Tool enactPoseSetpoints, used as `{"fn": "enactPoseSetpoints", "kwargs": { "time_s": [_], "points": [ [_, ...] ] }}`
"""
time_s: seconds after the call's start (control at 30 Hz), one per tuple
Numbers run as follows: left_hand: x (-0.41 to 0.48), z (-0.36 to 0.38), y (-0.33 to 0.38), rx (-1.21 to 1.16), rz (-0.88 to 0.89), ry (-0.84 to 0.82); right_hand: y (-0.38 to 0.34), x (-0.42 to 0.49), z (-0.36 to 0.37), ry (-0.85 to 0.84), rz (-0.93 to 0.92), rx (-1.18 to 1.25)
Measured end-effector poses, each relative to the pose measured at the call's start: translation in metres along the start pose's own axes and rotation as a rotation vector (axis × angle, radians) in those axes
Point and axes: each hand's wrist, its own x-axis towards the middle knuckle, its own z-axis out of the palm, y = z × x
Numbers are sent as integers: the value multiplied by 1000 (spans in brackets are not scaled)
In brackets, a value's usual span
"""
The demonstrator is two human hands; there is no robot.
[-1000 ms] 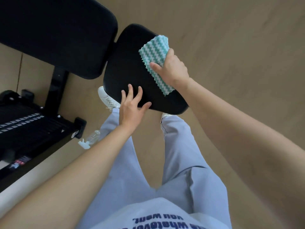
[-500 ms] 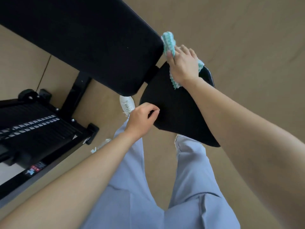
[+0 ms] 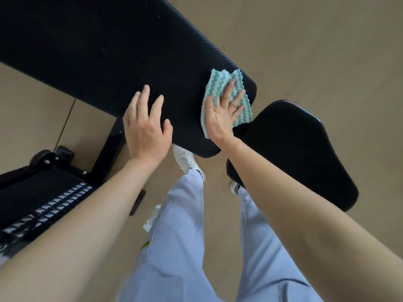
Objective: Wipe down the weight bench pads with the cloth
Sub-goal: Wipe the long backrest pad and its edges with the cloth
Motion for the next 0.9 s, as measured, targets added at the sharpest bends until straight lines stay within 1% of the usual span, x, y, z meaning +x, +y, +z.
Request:
{"fn": "enactPoseSetpoints", "kwargs": {
  "time_s": [0.07, 0.17, 0.33, 0.47, 0.57, 0.63, 0.7, 0.77, 0.9],
  "points": [
    [4, -2, -17, 59, 86, -17, -6, 6, 14, 40, -34, -132],
    [4, -4, -34, 94, 176, -28, -36, 14, 31, 77, -216, -315],
    [24, -25, -58, 163, 133, -20, -94, 22, 52, 101, -431, -519],
    [49, -46, -79, 247, 87, -5, -154, 27, 68, 70, -600, -578],
    [58, -55, -86, 282, 94, -7, -169, 41, 65, 54, -672, -589],
    [58, -57, -85, 289, 99, -23, -162, 51, 55, 75, -635, -575],
    [59, -61, -81, 282, 70, -37, -153, 59, 45, 114, -523, -530],
    [63, -67, -74, 299, 47, -49, -145, 64, 35, 118, -421, -475],
    [68, -77, -69, 380, 70, -117, -115, 65, 18, 111, -235, -376]
  ]
}}
